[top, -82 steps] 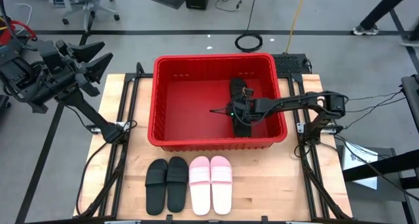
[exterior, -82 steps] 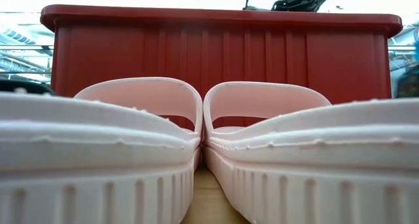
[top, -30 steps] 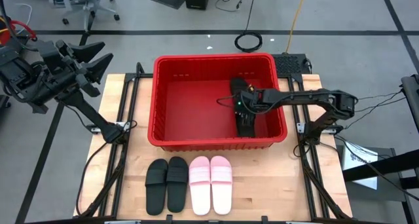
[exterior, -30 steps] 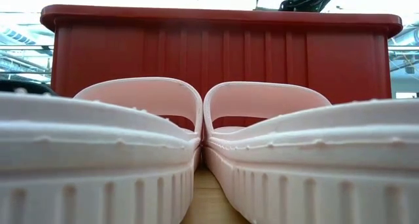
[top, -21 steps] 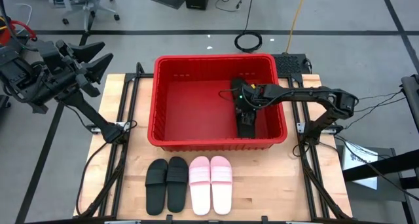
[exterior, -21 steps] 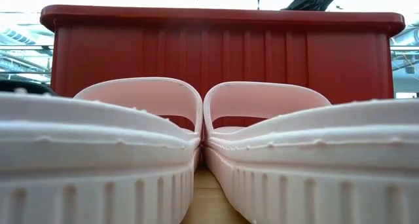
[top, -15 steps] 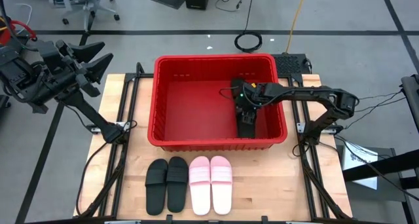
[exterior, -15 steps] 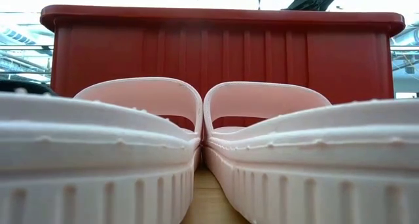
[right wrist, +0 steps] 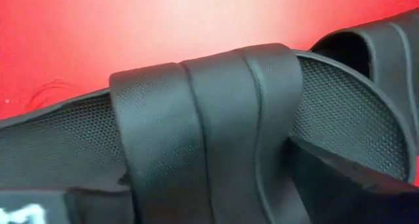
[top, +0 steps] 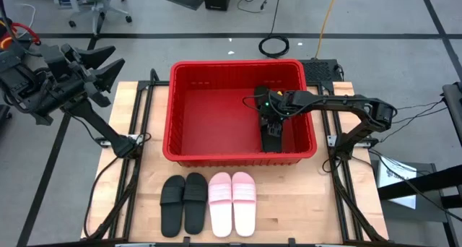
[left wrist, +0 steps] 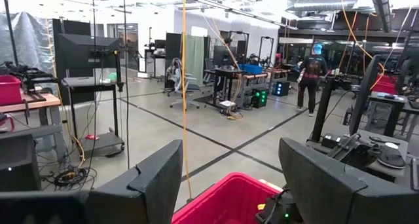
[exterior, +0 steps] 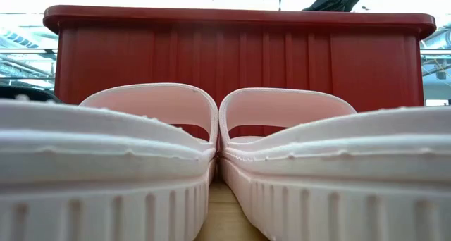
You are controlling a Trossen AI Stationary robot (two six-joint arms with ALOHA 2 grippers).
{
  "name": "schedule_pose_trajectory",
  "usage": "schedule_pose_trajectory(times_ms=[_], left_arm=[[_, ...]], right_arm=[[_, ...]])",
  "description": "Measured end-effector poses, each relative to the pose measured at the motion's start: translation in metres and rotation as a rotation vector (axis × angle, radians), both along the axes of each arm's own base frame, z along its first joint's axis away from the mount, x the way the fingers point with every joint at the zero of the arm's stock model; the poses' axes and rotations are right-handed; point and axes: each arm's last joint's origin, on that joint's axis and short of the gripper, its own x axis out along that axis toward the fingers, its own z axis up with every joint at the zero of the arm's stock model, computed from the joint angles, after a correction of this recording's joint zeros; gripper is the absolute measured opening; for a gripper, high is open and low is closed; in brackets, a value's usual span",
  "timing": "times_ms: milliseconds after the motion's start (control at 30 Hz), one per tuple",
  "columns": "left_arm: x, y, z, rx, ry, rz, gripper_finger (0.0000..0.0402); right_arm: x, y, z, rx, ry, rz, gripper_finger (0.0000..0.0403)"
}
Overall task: Pick and place slides into bin
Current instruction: Put the black slipper into the red container
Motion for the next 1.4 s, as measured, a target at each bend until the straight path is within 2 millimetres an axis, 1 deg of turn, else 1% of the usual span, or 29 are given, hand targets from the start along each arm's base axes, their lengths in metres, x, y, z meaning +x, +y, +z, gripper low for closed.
schedule_pose_trajectory(times_ms=[200, 333, 467, 567, 667, 1000, 1100, 1200, 1400], left_arm=[[0.0, 0.0, 0.0, 0.005, 0.005, 0.001, 0.0255], [0.0, 0.0, -0.001, 0.014, 0.013, 0.001, 0.0255], [0.001, -0.001, -0.001, 0.024, 0.024, 0.002, 0.0255], [0.0, 0.0, -0.001, 0.024, 0.024, 0.002, 0.0255], [0.0, 0.0, -0.001, 0.023, 0.024, 0.003, 0.0255], [0.001, 0.0, -0.004, 0.007, 0.052, 0.038, 0.0255], [0.001, 0.0, -0.004, 0.008, 0.051, 0.036, 0.0255], [0.001, 0.0, -0.004, 0.008, 0.051, 0.036, 0.0255], [0.001, -0.001, -0.004, 0.007, 0.049, 0.035, 0.0255]], right_arm=[[-0.002, 0.003, -0.001, 0.047, 0.018, -0.006, 0.0341], [-0.003, 0.003, 0.0, 0.046, 0.025, 0.013, 0.0359], [-0.005, 0.003, 0.007, 0.0, 0.022, 0.077, 0.0361], [-0.004, 0.004, 0.014, 0.007, -0.007, 0.087, 0.0361], [-0.001, 0.009, 0.019, 0.017, -0.032, 0.103, 0.0361], [0.001, 0.026, 0.024, 0.091, -0.06, 0.167, 0.0361], [0.001, 0.028, 0.024, 0.09, -0.06, 0.171, 0.0361], [0.0, 0.027, 0.025, 0.083, -0.063, 0.134, 0.0361], [-0.005, 0.029, 0.041, 0.142, -0.164, 0.113, 0.0361]])
